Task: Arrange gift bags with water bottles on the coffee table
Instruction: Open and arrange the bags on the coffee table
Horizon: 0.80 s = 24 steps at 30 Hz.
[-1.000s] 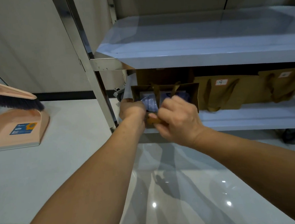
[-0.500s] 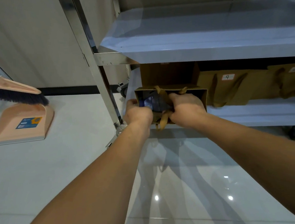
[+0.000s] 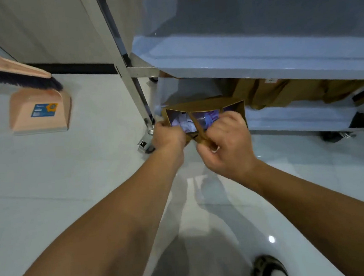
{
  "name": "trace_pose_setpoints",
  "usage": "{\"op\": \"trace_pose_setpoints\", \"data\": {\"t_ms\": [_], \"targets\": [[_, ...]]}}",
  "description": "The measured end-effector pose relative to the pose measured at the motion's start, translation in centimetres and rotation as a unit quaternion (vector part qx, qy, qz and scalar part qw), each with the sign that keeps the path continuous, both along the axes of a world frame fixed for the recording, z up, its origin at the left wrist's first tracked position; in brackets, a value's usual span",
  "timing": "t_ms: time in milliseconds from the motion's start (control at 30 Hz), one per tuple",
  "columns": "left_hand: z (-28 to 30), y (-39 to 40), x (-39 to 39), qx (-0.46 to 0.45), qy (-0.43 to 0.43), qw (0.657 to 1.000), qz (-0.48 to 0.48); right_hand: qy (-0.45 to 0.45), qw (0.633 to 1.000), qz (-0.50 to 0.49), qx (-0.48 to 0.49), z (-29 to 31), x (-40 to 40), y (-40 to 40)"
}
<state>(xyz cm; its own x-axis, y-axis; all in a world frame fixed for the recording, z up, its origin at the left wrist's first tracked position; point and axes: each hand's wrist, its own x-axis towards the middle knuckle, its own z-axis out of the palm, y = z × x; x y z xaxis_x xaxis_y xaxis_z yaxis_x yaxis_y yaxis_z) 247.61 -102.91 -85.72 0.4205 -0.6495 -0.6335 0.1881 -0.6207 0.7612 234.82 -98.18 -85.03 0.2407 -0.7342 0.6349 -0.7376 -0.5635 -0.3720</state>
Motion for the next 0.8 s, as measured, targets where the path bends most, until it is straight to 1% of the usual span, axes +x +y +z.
{"op": "trace_pose_setpoints", "data": {"t_ms": [67,133,233,300,367,433,533,633,733,800], "targets": [[3.1,1.4,0.4,0.044,0.033,0.998,-0.009,-0.022,0.996,-0.06,0.061,4.5,0.3,0.2],[6.9,2.9,0.9,0.106,0.025,0.993,-0.047,-0.043,0.982,-0.111,0.144,9.0,0.6,0.8],[12.7,5.6,1.5,0.176,0.008,0.979,-0.104,-0.058,0.96,-0.105,0.254,15.4,0.5,3.2],[17.6,7.6,1.6,0.224,0.009,0.964,-0.147,-0.084,0.931,-0.112,0.336,20.8,0.2,4.9],[22.8,9.5,1.4,0.252,-0.01,0.947,-0.197,-0.11,0.908,-0.132,0.382,26.5,0.0,6.4],[27.7,11.3,1.1,0.259,-0.043,0.932,-0.25,-0.117,0.888,-0.16,0.415,32.3,-0.2,8.3],[34.8,12.7,-0.5,0.247,-0.077,0.908,-0.331,-0.121,0.87,-0.195,0.436,40.4,-1.3,11.2],[41.5,13.3,-3.0,0.216,-0.117,0.871,-0.426,-0.138,0.864,-0.224,0.429,47.5,-3.3,13.8],[48.4,13.7,-7.2,0.137,-0.176,0.829,-0.513,-0.129,0.865,-0.3,0.382,53.7,-6.8,15.9],[52.8,14.5,-10.8,0.084,-0.21,0.786,-0.575,-0.158,0.863,-0.338,0.341,57.4,-9.6,17.4]]}}
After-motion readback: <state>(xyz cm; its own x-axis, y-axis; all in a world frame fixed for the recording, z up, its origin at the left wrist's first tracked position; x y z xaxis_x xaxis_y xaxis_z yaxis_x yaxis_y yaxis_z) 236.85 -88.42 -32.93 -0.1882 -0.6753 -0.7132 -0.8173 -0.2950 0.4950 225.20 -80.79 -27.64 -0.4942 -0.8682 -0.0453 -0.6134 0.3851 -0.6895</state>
